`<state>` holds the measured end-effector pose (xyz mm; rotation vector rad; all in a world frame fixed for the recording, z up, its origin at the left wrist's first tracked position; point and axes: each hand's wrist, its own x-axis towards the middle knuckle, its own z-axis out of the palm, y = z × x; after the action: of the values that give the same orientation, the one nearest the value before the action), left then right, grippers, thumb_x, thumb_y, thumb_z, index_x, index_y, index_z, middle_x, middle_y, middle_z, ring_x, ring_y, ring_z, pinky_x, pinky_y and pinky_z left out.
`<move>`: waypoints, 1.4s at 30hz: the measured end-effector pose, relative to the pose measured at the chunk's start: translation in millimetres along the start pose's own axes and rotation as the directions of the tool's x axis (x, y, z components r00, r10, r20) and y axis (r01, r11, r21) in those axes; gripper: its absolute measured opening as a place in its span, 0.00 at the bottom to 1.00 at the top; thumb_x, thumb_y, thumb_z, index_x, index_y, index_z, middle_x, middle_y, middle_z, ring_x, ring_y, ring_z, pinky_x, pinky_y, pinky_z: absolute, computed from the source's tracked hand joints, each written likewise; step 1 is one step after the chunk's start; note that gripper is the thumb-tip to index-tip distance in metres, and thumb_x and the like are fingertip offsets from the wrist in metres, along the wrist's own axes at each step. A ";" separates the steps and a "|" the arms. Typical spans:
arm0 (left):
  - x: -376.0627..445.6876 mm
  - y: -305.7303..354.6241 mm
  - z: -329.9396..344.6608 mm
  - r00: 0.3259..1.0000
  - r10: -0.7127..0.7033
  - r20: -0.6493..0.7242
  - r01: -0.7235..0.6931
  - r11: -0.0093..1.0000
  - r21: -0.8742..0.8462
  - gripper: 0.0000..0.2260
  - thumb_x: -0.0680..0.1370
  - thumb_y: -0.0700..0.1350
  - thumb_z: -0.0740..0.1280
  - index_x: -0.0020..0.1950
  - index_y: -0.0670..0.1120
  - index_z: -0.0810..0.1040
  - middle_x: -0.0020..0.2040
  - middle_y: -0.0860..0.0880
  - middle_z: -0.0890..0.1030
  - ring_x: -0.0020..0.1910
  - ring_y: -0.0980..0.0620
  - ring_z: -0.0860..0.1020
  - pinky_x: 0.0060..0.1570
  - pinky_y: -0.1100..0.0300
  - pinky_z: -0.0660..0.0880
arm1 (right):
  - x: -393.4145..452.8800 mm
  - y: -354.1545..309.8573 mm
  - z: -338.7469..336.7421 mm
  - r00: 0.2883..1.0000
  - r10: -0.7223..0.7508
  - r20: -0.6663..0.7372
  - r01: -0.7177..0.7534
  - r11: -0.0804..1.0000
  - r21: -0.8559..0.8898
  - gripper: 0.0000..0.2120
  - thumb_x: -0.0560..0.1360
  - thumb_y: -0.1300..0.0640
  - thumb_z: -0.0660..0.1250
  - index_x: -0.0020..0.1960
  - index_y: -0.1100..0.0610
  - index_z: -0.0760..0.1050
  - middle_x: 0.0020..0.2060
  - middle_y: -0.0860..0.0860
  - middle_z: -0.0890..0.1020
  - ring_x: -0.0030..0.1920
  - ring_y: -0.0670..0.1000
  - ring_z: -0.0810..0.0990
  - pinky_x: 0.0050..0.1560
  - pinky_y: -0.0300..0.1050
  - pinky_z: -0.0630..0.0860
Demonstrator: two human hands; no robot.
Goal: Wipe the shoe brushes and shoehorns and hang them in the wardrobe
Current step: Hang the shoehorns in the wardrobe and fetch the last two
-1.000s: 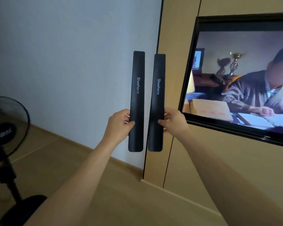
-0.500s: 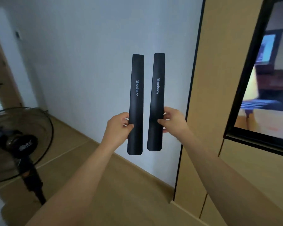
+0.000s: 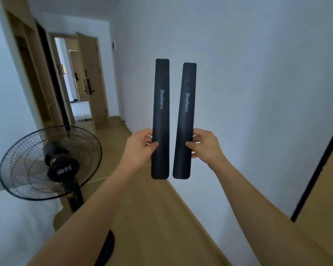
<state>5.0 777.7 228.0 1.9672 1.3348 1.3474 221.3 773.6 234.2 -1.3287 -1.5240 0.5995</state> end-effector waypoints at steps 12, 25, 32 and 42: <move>138.9 -95.4 37.0 0.992 -0.068 -0.109 0.069 0.998 0.004 0.07 0.78 0.38 0.69 0.54 0.47 0.80 0.44 0.49 0.85 0.44 0.51 0.83 0.42 0.52 0.83 | 172.4 72.0 55.0 0.994 -0.035 0.104 0.033 0.999 0.016 0.13 0.76 0.66 0.69 0.59 0.57 0.80 0.48 0.56 0.84 0.47 0.55 0.84 0.43 0.52 0.85; 382.3 -212.9 39.6 0.996 -0.017 -0.090 0.018 1.000 0.009 0.08 0.79 0.38 0.68 0.58 0.44 0.80 0.50 0.46 0.85 0.48 0.48 0.83 0.46 0.46 0.83 | 427.7 108.2 130.9 0.996 -0.045 0.071 0.043 0.999 0.030 0.14 0.75 0.67 0.69 0.59 0.58 0.80 0.47 0.59 0.83 0.47 0.58 0.84 0.43 0.54 0.85; 468.7 -283.5 44.4 0.994 -0.051 -0.093 0.050 0.999 -0.004 0.09 0.79 0.39 0.68 0.59 0.45 0.79 0.51 0.47 0.84 0.50 0.49 0.83 0.46 0.46 0.83 | 531.8 138.0 183.2 0.991 -0.052 0.120 0.046 0.998 0.051 0.14 0.76 0.67 0.68 0.60 0.59 0.79 0.47 0.60 0.83 0.48 0.59 0.84 0.45 0.55 0.85; 607.7 -377.6 57.2 0.969 -0.107 -0.222 0.117 0.993 0.031 0.11 0.78 0.38 0.68 0.53 0.54 0.79 0.49 0.57 0.84 0.50 0.61 0.82 0.48 0.57 0.82 | 717.0 183.6 262.1 0.954 -0.151 0.258 0.117 0.983 0.143 0.12 0.77 0.65 0.69 0.59 0.58 0.79 0.47 0.54 0.83 0.49 0.55 0.84 0.45 0.54 0.85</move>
<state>-79.2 1490.3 215.2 1.7806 1.5635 1.5284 132.3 1553.7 226.2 -1.0692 -1.7487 0.8000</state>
